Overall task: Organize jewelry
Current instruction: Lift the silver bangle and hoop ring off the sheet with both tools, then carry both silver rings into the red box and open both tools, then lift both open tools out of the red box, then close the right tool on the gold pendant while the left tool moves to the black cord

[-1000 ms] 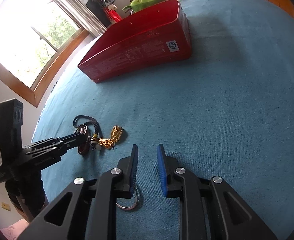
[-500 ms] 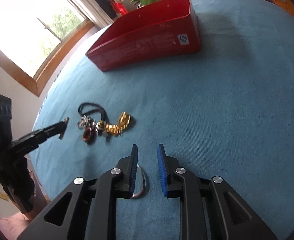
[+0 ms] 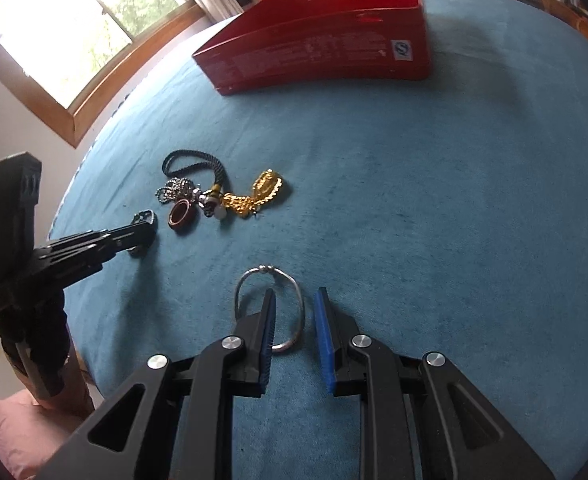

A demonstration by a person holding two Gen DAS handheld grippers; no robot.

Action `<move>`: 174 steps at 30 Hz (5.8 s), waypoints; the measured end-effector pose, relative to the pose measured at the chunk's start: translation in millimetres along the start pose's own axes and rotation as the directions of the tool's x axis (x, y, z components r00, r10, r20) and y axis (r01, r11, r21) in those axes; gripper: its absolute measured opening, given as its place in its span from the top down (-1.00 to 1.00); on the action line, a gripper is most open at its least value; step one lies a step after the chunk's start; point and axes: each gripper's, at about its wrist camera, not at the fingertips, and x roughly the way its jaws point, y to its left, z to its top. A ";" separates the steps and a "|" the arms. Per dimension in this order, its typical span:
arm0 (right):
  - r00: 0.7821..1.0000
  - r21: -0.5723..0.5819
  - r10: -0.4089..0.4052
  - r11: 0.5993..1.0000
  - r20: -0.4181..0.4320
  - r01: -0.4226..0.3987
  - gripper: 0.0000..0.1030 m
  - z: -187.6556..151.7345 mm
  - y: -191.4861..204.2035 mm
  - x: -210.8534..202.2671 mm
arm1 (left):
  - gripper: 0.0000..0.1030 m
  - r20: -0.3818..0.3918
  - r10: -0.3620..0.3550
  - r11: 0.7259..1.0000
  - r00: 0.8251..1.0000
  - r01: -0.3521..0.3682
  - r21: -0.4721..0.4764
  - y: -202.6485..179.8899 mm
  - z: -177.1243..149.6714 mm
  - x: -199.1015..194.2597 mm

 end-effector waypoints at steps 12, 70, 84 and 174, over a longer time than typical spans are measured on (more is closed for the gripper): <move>0.994 -0.101 -0.113 0.988 0.011 0.113 0.94 0.0 10.9 5.3 | 0.96 0.010 0.027 1.000 1.000 -0.027 0.010 -10.1 3.8 6.6; 0.997 -0.043 -0.069 0.997 0.044 0.071 0.93 7.3 -7.3 -11.5 | 0.99 0.077 0.042 0.999 0.996 -0.041 -0.021 12.5 9.4 -24.5; 0.992 -0.039 -0.066 0.997 0.109 0.070 0.96 37.8 -9.1 -29.1 | 0.98 0.172 0.067 0.997 0.983 -0.074 0.031 -11.1 51.0 -49.1; 0.990 0.003 0.013 1.000 0.141 -0.014 0.12 63.7 10.3 -2.0 | -0.80 0.244 0.153 0.988 0.957 -0.144 -0.054 16.5 60.6 -34.1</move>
